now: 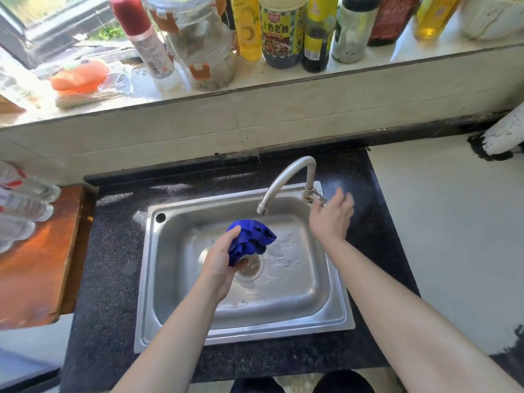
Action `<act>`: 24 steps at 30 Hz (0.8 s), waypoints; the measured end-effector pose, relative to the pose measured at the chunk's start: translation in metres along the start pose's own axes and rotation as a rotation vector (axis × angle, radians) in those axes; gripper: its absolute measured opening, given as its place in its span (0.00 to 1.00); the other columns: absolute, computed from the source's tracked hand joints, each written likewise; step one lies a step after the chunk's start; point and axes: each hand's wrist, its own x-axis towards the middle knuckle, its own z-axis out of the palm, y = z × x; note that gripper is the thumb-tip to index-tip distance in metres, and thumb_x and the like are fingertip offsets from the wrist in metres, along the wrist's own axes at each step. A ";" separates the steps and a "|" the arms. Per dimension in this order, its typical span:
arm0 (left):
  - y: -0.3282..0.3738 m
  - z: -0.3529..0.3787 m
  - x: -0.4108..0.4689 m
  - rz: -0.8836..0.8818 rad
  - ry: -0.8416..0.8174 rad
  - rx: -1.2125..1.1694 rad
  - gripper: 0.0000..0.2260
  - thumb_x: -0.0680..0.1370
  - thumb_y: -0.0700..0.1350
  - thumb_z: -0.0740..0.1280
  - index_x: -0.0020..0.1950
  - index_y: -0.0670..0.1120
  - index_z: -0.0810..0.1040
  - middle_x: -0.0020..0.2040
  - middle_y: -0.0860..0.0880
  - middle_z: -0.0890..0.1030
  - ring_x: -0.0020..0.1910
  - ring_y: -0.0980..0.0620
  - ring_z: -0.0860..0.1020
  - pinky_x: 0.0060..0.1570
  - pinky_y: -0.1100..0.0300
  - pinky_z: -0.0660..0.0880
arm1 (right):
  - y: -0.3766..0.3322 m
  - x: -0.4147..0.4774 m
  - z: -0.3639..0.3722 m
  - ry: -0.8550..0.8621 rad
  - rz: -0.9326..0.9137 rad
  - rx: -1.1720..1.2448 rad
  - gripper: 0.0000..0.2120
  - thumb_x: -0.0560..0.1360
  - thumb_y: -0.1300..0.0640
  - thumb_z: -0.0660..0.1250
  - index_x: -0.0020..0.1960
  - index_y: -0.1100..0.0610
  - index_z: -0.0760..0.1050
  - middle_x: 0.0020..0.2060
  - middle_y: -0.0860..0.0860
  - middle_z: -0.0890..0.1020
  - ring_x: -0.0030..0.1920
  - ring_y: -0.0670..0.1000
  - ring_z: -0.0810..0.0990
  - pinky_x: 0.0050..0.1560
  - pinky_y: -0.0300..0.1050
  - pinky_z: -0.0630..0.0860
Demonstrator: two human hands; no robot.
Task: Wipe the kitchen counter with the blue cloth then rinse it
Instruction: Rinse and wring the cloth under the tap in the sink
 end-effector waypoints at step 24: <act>0.045 -0.046 -0.042 -0.013 -0.516 0.716 0.26 0.67 0.46 0.80 0.57 0.44 0.70 0.51 0.40 0.79 0.45 0.45 0.81 0.49 0.46 0.80 | -0.019 -0.115 -0.051 -0.212 -0.955 -0.266 0.30 0.69 0.71 0.68 0.68 0.54 0.70 0.68 0.51 0.68 0.61 0.56 0.75 0.58 0.52 0.78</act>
